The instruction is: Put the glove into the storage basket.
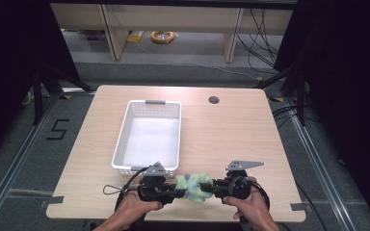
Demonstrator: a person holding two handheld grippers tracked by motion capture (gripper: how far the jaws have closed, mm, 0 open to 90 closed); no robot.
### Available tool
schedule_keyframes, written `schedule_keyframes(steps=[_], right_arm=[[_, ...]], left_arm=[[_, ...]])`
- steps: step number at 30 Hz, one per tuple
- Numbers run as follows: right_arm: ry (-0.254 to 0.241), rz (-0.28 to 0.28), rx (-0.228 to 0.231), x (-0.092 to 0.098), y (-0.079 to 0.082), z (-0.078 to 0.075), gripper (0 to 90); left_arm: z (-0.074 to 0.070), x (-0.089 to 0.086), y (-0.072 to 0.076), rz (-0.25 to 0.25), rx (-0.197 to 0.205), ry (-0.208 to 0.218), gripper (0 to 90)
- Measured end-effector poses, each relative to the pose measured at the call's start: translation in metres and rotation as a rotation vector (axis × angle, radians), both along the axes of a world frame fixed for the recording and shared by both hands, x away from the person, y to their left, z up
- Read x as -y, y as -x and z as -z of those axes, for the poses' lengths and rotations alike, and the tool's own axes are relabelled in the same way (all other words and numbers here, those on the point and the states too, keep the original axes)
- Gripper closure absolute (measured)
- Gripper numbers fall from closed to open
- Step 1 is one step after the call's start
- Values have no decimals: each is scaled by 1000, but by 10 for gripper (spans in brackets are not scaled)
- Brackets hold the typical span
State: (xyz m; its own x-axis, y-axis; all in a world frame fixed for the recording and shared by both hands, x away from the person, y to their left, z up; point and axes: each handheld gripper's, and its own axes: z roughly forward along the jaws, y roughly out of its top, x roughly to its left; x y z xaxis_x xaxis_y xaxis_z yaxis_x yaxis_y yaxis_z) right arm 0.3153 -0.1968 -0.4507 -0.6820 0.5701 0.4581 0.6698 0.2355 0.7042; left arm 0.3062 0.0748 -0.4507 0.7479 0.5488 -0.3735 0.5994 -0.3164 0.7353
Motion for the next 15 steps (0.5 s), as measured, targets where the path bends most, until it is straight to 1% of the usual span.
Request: schedule_keyframes(steps=[1,2,3,4,5,6,7,8,9,10,11,12,13,14,15], right_arm=[[-6,-3,-9,-2,0,-3,728],[2,-2,0,-3,-1,-7,728],[2,-2,0,-3,-1,-7,728],[6,-11,19,-3,-3,-9,728],[8,-16,7,-7,-4,-19,728],[5,-17,19,-8,-6,-21,728],[5,-17,19,-8,-6,-21,728],[13,-24,27,-11,-10,-29,727],[13,-24,27,-11,-10,-29,727],[36,-44,69,-15,-16,-36,728],[36,-44,69,-15,-16,-36,728],[37,-34,47,-17,-15,-39,728],[44,-47,51,-22,-20,-46,728],[44,-50,50,-24,-22,-49,728],[50,-59,72,-26,-26,-51,727]], left_arm=[[-5,-3,-2,6,-4,7,732],[-8,-4,-3,4,-1,4,732],[-8,-4,-3,4,-1,4,732],[-12,-6,-4,-4,2,0,732],[-15,-7,-5,0,-3,7,731],[-21,-10,-7,-5,6,9,731],[-21,-10,-7,-5,6,9,731],[-27,-13,-8,-17,7,7,731],[-27,-13,-8,-17,7,7,731],[-31,-16,-11,-20,3,5,731],[-31,-16,-11,-20,3,5,731],[-34,-19,-13,-29,3,15,731],[-37,-21,-14,-34,14,6,731],[-42,-25,-17,-37,21,-3,731],[-42,-25,-17,-37,21,-3,731]])
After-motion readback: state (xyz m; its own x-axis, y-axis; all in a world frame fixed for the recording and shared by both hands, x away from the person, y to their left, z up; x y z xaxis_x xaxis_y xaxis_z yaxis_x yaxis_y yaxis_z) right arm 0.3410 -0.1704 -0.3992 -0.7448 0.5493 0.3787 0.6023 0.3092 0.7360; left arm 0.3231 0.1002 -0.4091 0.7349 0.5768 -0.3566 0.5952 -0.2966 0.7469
